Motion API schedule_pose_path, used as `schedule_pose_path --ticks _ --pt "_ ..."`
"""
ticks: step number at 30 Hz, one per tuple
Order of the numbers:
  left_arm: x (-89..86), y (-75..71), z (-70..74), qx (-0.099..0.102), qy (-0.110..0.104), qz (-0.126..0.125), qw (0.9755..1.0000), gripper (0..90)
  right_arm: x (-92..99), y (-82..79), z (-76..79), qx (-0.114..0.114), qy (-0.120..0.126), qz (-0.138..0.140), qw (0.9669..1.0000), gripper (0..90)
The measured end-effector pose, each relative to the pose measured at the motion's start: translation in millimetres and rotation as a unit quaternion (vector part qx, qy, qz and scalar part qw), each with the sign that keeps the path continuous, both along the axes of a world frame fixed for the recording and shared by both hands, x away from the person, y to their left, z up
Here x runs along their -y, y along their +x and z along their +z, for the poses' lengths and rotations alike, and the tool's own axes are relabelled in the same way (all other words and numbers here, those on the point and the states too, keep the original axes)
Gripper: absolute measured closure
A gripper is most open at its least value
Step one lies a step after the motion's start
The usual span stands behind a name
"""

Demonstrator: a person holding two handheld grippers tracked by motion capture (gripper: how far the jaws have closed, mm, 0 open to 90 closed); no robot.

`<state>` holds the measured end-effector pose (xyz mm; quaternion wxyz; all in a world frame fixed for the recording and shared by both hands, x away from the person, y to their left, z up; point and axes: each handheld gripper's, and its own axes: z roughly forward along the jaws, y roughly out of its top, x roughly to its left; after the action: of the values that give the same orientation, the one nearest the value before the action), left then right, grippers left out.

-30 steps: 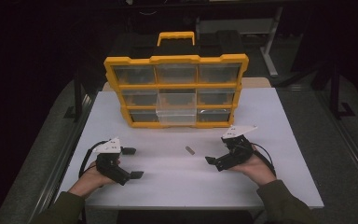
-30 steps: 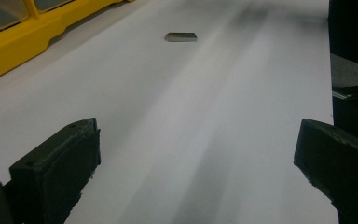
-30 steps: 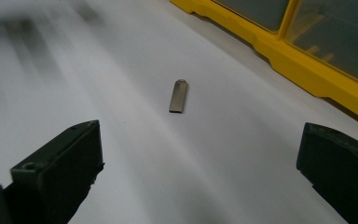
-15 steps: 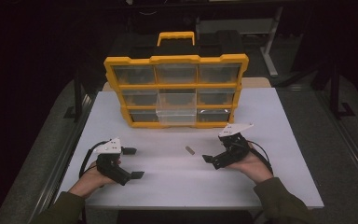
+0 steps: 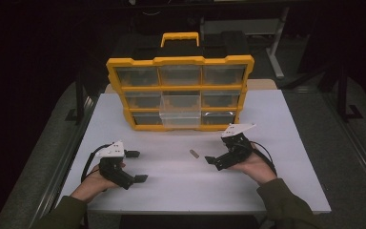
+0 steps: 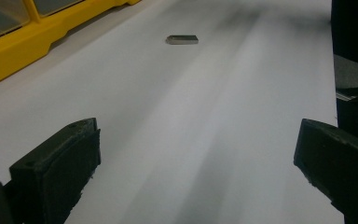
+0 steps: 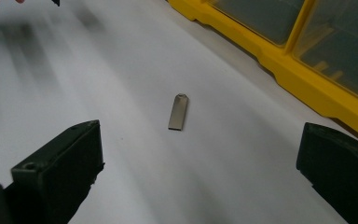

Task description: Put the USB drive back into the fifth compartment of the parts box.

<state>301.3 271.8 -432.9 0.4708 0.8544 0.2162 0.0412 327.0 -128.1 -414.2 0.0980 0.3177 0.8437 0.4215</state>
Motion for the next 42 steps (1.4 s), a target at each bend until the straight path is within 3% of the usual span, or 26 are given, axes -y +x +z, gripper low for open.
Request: schedule_pose_path --ticks 18,42 --pt "1.2 0.6 0.0 -0.002 0.0 -0.002 1.0 0.0 -7.9 11.7 0.7 -0.006 0.01 0.002 0.9999 0.0" --pt "1.4 -0.3 0.4 0.0 -0.002 -0.009 1.0 0.0 -22.4 23.1 4.5 0.002 0.019 0.01 0.9998 0.0"
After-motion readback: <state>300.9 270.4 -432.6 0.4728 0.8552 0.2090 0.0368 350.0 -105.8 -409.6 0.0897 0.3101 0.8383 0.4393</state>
